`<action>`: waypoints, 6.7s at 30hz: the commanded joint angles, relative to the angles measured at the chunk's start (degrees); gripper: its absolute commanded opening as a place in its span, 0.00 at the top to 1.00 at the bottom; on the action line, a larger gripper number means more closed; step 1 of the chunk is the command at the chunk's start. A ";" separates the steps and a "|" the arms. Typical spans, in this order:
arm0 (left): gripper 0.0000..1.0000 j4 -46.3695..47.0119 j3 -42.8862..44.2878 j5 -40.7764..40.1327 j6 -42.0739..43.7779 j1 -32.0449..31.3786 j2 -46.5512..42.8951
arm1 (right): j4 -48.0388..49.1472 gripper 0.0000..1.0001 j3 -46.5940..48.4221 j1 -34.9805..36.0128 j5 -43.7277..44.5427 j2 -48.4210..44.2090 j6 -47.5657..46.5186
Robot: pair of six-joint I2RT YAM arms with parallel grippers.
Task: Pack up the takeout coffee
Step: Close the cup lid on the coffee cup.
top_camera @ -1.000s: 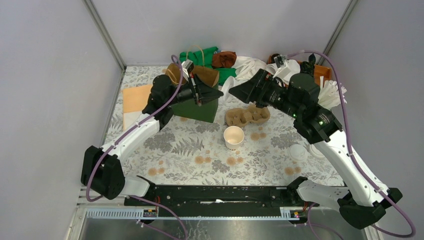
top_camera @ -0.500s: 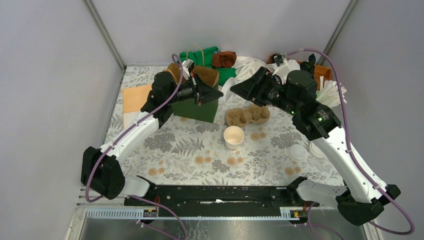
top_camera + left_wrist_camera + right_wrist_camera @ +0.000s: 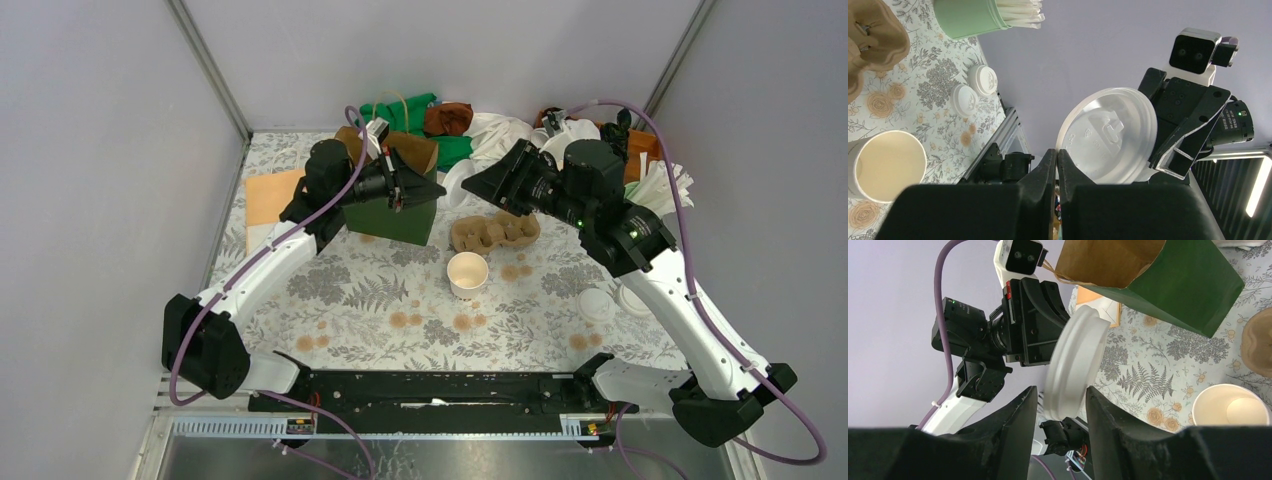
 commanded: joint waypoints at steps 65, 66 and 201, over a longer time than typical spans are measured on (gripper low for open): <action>0.50 -8.68 0.40 -52.67 95.61 -34.04 -3.05 | -22.47 0.69 8.23 0.15 9.40 10.86 1.57; 0.54 -8.38 0.42 -52.95 95.60 -34.04 -2.76 | -22.49 0.69 8.22 0.16 9.36 10.79 1.60; 0.26 14.65 -17.17 -19.82 24.62 -10.18 -18.17 | -9.65 0.14 -7.26 -6.07 -16.58 1.49 -14.86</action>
